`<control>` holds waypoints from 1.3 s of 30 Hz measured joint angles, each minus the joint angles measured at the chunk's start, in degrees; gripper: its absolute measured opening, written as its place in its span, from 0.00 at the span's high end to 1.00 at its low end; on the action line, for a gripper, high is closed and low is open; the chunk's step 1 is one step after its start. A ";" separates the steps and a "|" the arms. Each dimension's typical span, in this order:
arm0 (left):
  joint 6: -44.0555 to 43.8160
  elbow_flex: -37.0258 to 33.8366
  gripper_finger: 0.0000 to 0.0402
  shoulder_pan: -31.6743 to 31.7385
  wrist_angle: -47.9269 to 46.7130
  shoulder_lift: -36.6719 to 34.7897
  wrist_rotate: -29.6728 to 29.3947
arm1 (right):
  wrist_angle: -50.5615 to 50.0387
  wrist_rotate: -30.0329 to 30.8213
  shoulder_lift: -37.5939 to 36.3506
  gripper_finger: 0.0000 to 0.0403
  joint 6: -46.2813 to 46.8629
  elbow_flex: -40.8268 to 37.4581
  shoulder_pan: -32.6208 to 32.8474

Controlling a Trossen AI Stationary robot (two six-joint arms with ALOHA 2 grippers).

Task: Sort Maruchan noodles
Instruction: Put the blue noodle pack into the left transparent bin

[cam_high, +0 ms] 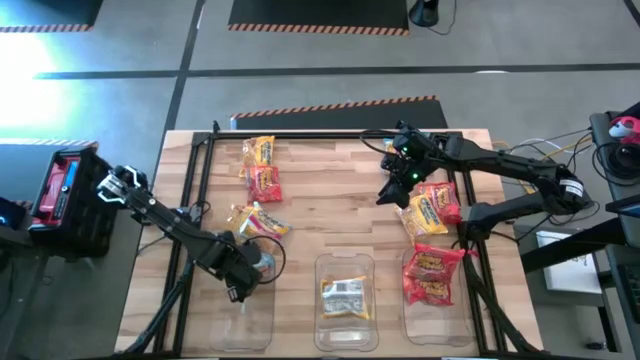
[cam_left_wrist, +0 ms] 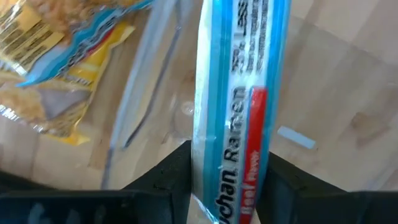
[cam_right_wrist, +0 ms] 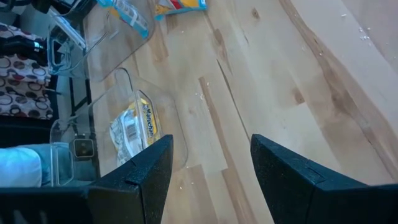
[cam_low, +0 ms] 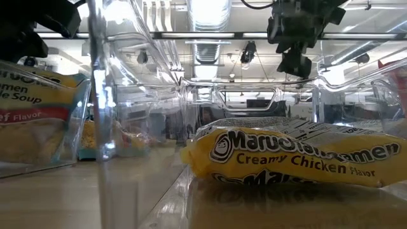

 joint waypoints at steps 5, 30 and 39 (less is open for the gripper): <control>-1.69 0.00 0.64 0.00 -2.00 -0.89 -0.02 | 0.02 0.01 0.00 0.50 1.31 0.00 0.00; -11.35 13.43 0.55 0.48 -18.03 -3.59 -11.24 | 0.11 0.00 0.00 0.50 0.78 -1.19 0.00; -25.96 11.82 0.55 2.71 -15.11 -3.68 -19.91 | 0.05 4.52 0.00 0.50 2.03 -1.66 -0.02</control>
